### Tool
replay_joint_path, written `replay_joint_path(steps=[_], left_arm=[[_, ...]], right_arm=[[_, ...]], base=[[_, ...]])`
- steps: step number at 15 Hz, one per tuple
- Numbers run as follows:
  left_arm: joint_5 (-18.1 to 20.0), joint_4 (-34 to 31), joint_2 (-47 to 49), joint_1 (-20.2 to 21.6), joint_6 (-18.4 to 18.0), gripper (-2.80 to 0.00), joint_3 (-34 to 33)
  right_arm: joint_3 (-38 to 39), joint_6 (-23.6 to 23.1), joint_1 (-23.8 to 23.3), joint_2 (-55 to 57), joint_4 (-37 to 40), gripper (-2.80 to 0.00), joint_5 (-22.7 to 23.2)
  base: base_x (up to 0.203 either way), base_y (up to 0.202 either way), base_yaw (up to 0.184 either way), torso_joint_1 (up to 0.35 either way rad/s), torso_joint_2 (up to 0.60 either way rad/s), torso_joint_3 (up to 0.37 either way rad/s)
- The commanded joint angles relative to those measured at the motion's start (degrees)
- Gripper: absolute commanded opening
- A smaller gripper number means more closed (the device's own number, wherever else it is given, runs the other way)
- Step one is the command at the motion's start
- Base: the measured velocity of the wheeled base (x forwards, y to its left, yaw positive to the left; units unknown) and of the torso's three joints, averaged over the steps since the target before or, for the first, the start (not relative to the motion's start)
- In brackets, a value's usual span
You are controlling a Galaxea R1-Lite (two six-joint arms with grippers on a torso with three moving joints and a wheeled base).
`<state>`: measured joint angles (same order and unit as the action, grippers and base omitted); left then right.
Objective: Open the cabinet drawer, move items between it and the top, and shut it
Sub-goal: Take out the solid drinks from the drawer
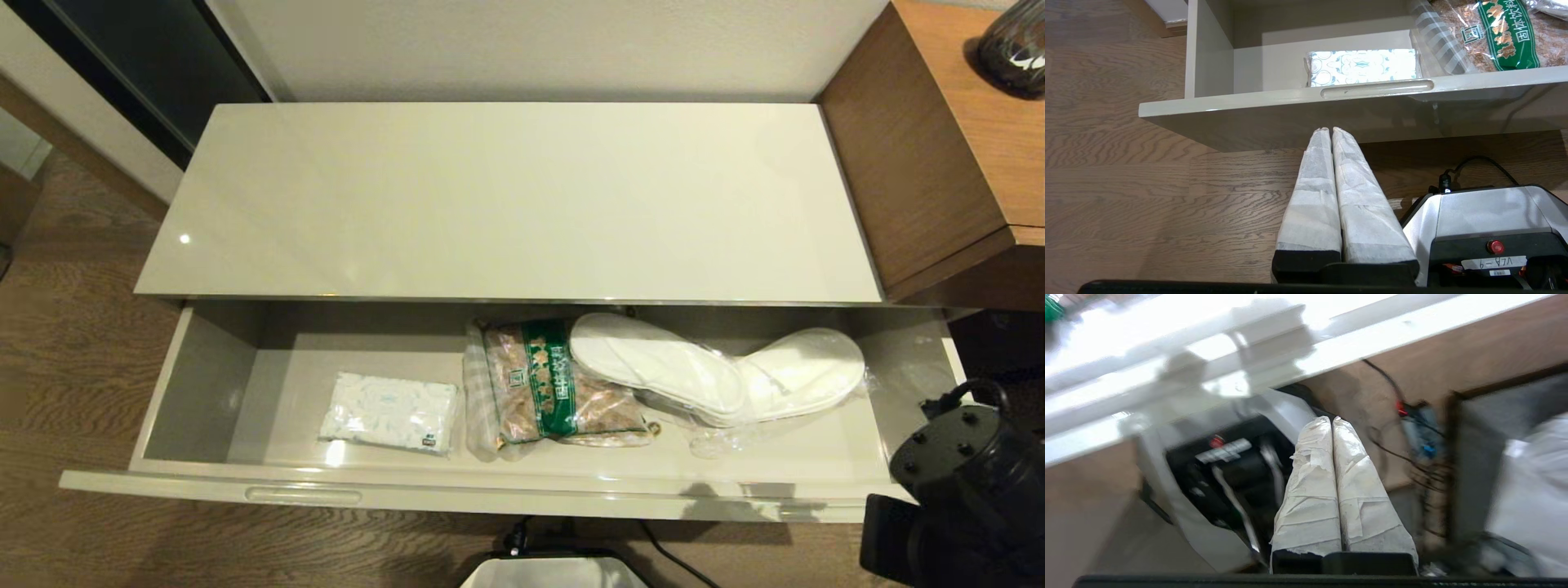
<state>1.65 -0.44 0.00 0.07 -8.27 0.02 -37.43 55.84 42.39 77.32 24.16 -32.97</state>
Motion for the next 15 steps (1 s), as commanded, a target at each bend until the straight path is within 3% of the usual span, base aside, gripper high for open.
replay_joint_path(steps=[1,7,8,10,13,15], left_arm=[[0.02,0.00,0.09,0.01,-0.08,-2.80,-0.02],[0.02,0.00,0.09,0.01,-0.08,-2.80,-0.02],[0.02,0.00,0.09,0.01,-0.08,-2.80,-0.02],[0.02,0.00,0.09,0.01,-0.08,-2.80,-0.02],[0.02,0.00,0.09,0.01,-0.08,-2.80,0.05],[0.02,0.00,0.09,0.01,-0.08,-2.80,-0.02]], right_arm=[[-5.08,-0.29,-0.25,-0.34,4.55,-2.80,-0.12],[-11.79,-7.63,-2.07,8.28,4.19,-2.80,-0.24],[-13.04,-7.77,-2.12,8.31,4.15,0.00,-0.13],[-15.47,-7.14,-2.27,7.43,4.38,0.00,3.49],[-19.87,1.48,-6.58,7.20,5.33,0.00,9.83],[-19.24,3.89,-7.83,5.06,6.45,0.00,13.35]], base=[[0.000,0.000,0.000,0.000,0.00,0.000],[0.000,0.000,0.000,0.000,0.00,0.000],[0.000,0.000,0.000,0.000,0.00,0.000],[0.000,0.000,0.000,0.000,0.00,0.000],[0.000,0.000,0.000,0.000,0.00,0.000],[0.000,0.000,0.000,0.000,0.00,0.000]])
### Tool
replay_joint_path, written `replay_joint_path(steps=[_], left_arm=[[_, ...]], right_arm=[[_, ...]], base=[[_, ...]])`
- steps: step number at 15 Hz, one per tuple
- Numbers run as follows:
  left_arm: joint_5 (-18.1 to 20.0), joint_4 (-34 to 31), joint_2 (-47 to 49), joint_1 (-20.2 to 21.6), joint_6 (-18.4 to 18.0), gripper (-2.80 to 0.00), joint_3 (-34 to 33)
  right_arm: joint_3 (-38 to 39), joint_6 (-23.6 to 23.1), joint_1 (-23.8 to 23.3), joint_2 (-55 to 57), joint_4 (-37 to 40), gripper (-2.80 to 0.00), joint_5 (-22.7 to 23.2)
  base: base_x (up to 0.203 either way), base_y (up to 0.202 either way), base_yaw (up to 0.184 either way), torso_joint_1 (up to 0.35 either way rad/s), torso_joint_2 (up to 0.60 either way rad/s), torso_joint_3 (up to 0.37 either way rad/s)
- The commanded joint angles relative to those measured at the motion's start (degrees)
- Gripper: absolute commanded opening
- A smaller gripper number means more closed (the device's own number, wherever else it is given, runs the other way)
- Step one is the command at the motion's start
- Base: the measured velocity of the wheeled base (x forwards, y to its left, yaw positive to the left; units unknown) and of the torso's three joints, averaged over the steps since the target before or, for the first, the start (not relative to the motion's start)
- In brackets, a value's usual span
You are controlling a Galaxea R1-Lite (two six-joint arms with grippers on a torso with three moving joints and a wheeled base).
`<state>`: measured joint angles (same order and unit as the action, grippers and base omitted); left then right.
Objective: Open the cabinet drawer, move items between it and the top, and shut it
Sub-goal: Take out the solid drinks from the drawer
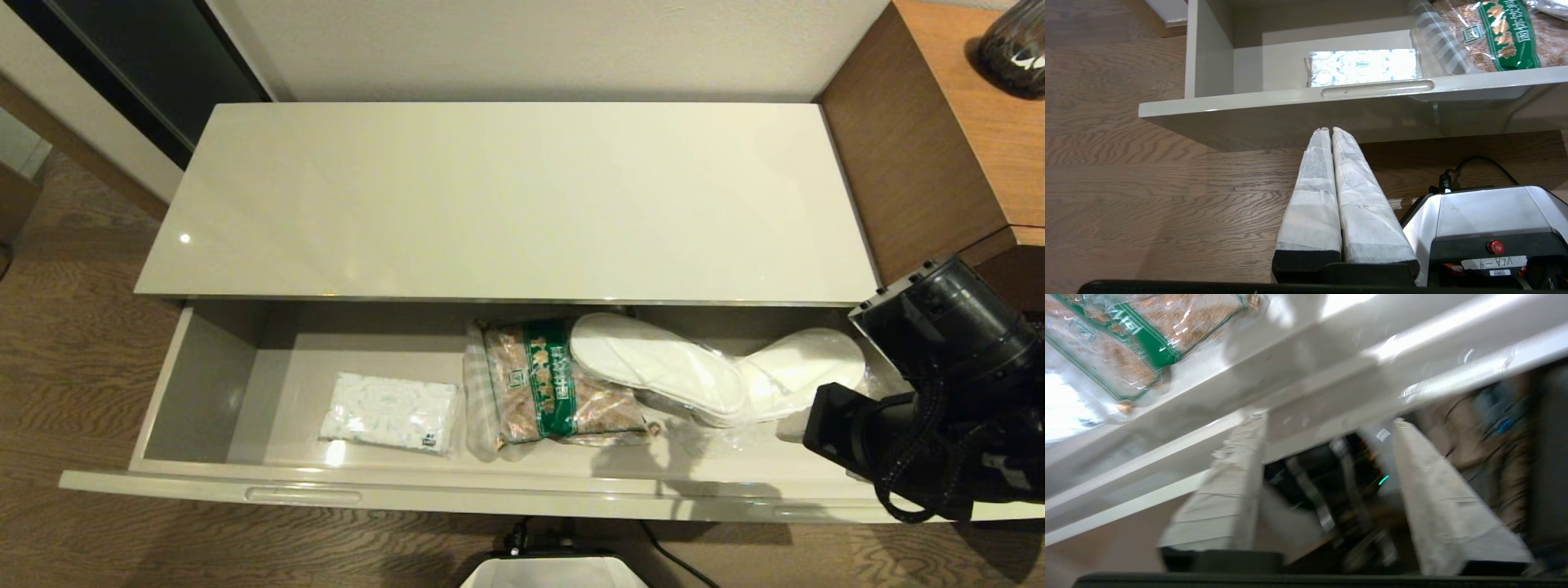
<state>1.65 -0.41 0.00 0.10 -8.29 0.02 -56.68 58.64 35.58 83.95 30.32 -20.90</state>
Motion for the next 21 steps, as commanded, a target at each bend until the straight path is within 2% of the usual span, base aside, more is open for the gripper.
replay_joint_path(steps=[1,4,7,9,10,12,13,16,18,21], left_arm=[[0.02,-0.02,0.09,-0.01,-0.06,-2.80,-0.02],[0.02,-0.02,0.09,-0.01,-0.06,-2.80,-0.02],[0.02,-0.02,0.09,-0.01,-0.15,-2.80,-0.02],[0.02,-0.02,0.09,-0.01,-0.15,-2.80,0.06],[0.02,-0.02,0.09,-0.01,-0.15,-2.80,0.05],[0.02,-0.02,0.09,-0.01,-0.15,-2.80,0.02],[0.02,-0.02,0.09,-0.01,-0.15,-2.80,-0.02],[0.02,-0.02,0.09,-0.01,-0.15,-2.80,-0.02],[0.02,-0.02,0.09,-0.01,-0.15,-2.80,0.06],[0.02,-0.02,0.09,0.06,-0.15,-2.80,0.04]], right_arm=[[1.03,1.18,-1.15,-2.44,-0.06,0.00,2.58],[2.41,0.07,-1.12,-1.59,-0.21,0.00,3.24],[1.45,-4.44,1.55,0.96,-0.26,0.00,2.45],[1.03,-7.58,2.88,3.10,-0.30,0.00,0.26],[0.96,-10.91,3.48,5.20,-0.72,0.00,-1.86],[1.25,-24.71,4.21,9.45,-5.43,0.00,-4.91],[1.43,-30.43,4.27,11.82,-9.19,0.00,-6.11],[1.21,-43.72,4.66,16.88,-23.21,0.00,-15.08],[2.26,-48.28,9.49,17.09,-28.40,0.00,-18.26],[1.11,-50.82,15.67,21.06,-29.88,0.00,-24.45]], base=[[0.000,0.000,0.000,0.000,0.00,0.000],[0.000,0.000,0.000,0.000,0.00,0.000],[0.000,0.000,0.000,0.000,0.00,0.000],[0.000,0.000,0.000,0.000,0.00,0.000],[0.000,0.000,0.000,0.000,0.00,0.000],[0.000,0.000,0.000,0.000,0.00,0.000],[0.000,0.000,0.000,0.000,0.00,0.000],[0.000,0.000,0.000,0.000,0.00,0.000],[0.000,0.000,0.000,0.000,0.00,0.000],[0.000,0.000,0.000,0.000,0.00,0.000]])
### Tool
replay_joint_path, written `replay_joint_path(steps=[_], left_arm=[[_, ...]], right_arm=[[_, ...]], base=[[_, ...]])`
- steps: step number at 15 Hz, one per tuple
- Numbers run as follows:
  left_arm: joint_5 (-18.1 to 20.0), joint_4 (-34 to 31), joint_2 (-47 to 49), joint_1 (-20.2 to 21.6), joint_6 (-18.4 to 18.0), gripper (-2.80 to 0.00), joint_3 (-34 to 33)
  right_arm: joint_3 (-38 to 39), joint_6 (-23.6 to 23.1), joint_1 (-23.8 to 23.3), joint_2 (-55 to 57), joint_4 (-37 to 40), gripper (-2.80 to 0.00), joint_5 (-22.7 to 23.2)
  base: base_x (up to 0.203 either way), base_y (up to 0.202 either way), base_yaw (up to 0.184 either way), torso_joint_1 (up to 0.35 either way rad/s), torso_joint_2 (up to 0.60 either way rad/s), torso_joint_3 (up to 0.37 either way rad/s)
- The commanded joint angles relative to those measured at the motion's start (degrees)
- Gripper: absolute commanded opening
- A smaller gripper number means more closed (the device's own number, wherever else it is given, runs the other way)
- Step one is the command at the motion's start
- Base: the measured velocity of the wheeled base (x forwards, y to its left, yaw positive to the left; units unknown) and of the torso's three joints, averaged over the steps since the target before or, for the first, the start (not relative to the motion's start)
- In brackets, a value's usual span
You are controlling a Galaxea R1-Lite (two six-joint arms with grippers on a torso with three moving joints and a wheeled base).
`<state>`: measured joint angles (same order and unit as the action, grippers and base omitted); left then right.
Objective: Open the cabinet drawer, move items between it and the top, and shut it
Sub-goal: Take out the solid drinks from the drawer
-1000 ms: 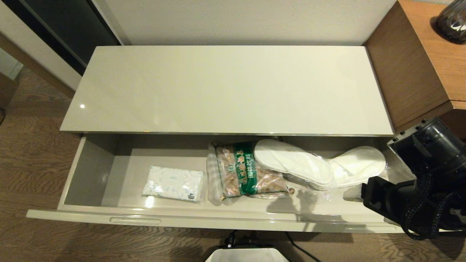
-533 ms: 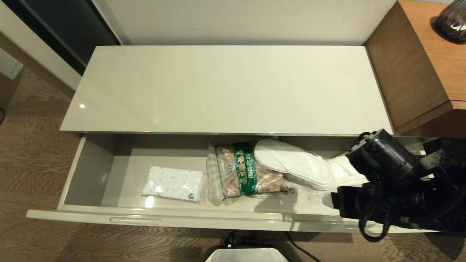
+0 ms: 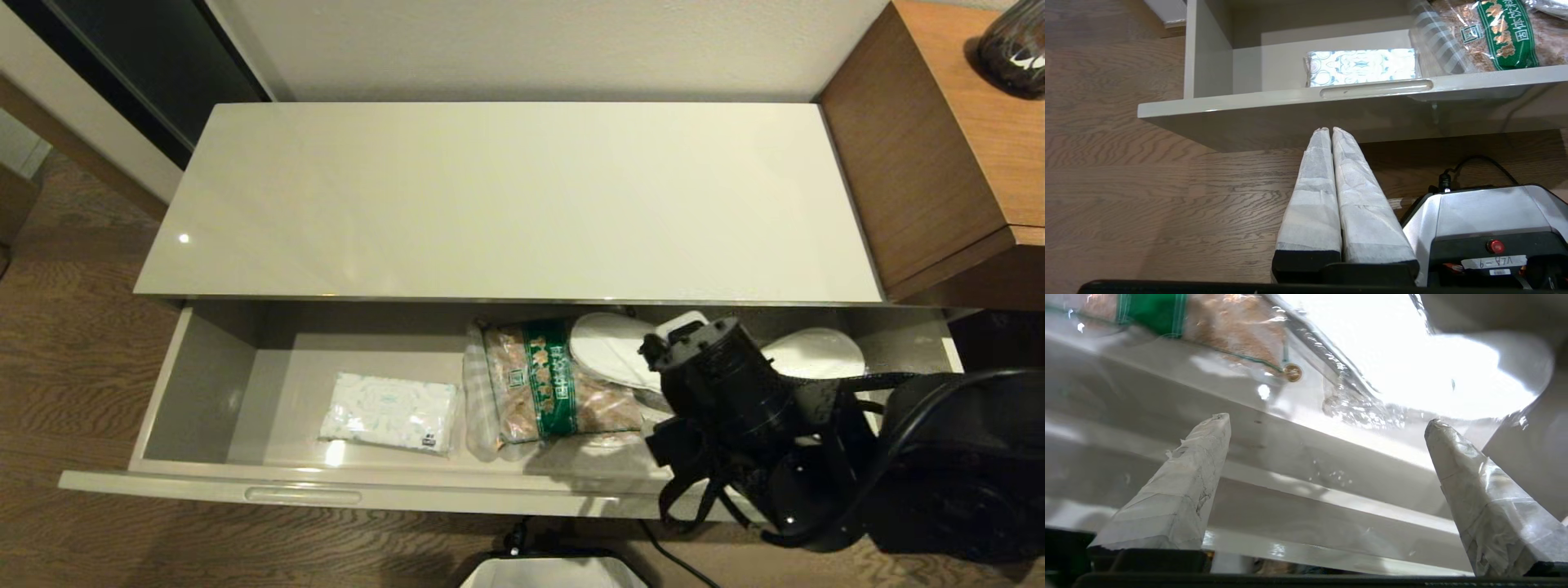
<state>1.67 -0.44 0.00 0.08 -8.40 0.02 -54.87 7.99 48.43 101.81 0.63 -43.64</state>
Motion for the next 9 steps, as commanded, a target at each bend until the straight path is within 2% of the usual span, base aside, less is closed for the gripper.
replay_joint_path(steps=[1,4,6,9], left_arm=[[0.00,0.00,0.09,0.10,0.05,-2.80,-0.02],[-0.44,-0.18,0.00,0.10,1.03,-2.80,-0.11],[-0.53,-0.35,0.00,0.10,3.12,-2.80,-0.11],[-0.26,-0.14,0.09,0.10,1.53,-2.80,-0.02]], right_arm=[[-1.62,-0.11,4.02,5.11,-0.25,0.00,-2.54],[-3.51,-0.17,5.16,9.43,-3.25,0.00,-3.02],[-3.85,-0.50,5.11,11.39,-6.37,0.00,-3.03],[-5.07,0.10,4.75,13.23,-7.30,0.00,-3.03]], base=[[0.000,0.000,0.000,0.000,0.00,0.000],[0.000,0.000,0.000,0.000,0.00,0.000],[0.000,0.000,0.000,0.000,0.00,0.000],[0.000,0.000,0.000,0.000,0.00,0.000]])
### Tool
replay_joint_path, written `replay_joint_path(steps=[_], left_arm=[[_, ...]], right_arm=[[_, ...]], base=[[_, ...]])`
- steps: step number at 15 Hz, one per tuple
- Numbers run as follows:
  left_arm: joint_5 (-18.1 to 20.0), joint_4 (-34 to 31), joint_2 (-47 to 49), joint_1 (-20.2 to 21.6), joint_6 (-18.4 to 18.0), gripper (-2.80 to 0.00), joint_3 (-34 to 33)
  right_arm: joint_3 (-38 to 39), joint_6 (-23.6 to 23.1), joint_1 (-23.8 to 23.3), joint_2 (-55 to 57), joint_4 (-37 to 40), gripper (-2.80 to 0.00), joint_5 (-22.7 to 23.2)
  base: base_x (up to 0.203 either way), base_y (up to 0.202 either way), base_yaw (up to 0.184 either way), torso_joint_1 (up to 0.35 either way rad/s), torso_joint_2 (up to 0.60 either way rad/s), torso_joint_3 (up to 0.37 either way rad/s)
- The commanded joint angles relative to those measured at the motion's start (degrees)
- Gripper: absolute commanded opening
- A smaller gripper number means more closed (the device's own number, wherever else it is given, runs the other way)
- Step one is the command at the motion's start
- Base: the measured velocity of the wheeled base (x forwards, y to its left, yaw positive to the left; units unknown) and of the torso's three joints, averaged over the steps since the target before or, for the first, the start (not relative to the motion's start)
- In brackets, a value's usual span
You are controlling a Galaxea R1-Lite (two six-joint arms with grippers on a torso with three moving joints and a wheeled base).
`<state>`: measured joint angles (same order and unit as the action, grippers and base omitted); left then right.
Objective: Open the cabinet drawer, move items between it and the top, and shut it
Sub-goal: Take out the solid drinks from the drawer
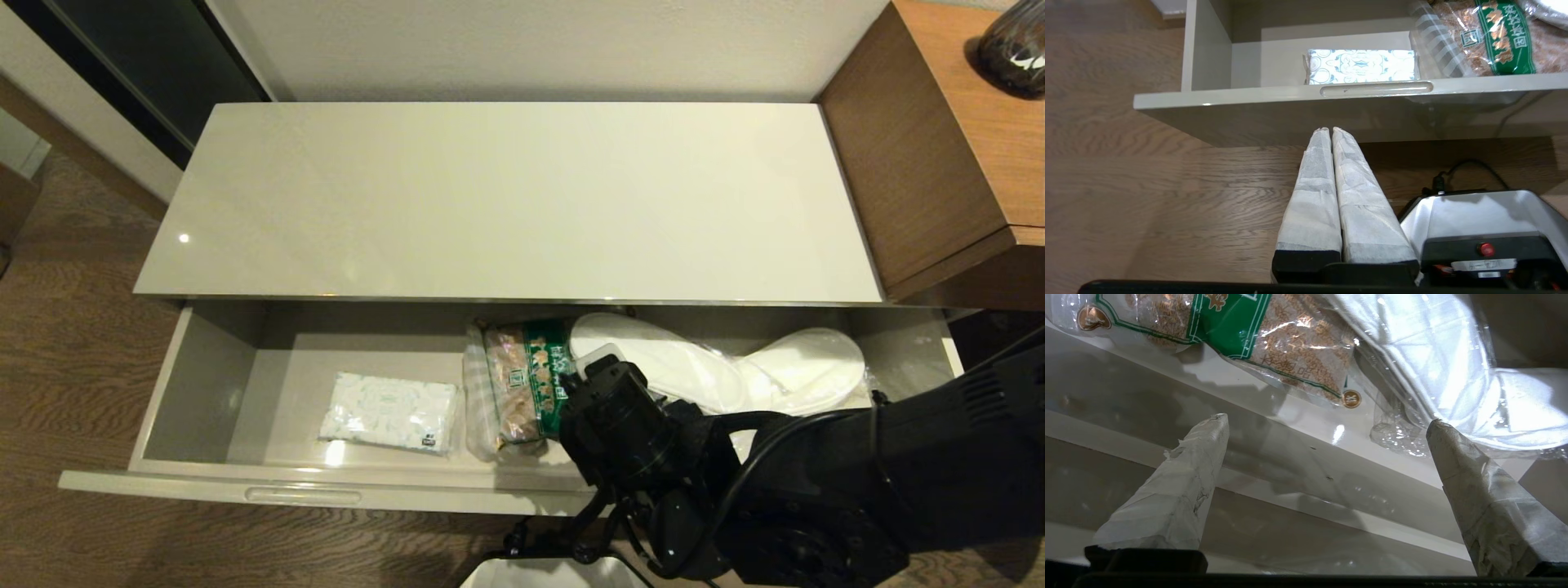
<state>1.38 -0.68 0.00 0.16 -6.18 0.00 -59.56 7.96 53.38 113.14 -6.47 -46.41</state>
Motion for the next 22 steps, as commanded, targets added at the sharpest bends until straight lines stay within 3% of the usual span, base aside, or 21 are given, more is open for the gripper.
replay_joint_path(steps=[1,6,17,22], left_arm=[[0.11,0.19,0.09,0.02,-1.55,-2.80,0.00],[0.20,0.24,0.09,0.02,-2.35,-2.80,0.00],[0.20,0.24,0.09,0.02,-2.35,-2.80,0.00],[0.20,0.24,0.09,0.02,-2.43,-2.80,0.00]], right_arm=[[-0.16,-0.06,-0.21,2.44,-0.16,0.00,-0.27],[-0.09,-2.06,-3.28,4.27,-0.08,0.00,-0.26],[2.95,-1.11,-9.95,3.67,-2.80,0.00,0.06],[1.19,-4.74,-13.45,9.23,-10.70,0.00,0.17]], base=[[0.000,0.000,0.000,0.000,0.00,0.000],[0.000,0.000,0.000,0.000,0.00,0.000],[0.000,0.000,0.000,0.000,0.00,0.000],[0.000,0.000,0.000,0.000,0.00,0.000]])
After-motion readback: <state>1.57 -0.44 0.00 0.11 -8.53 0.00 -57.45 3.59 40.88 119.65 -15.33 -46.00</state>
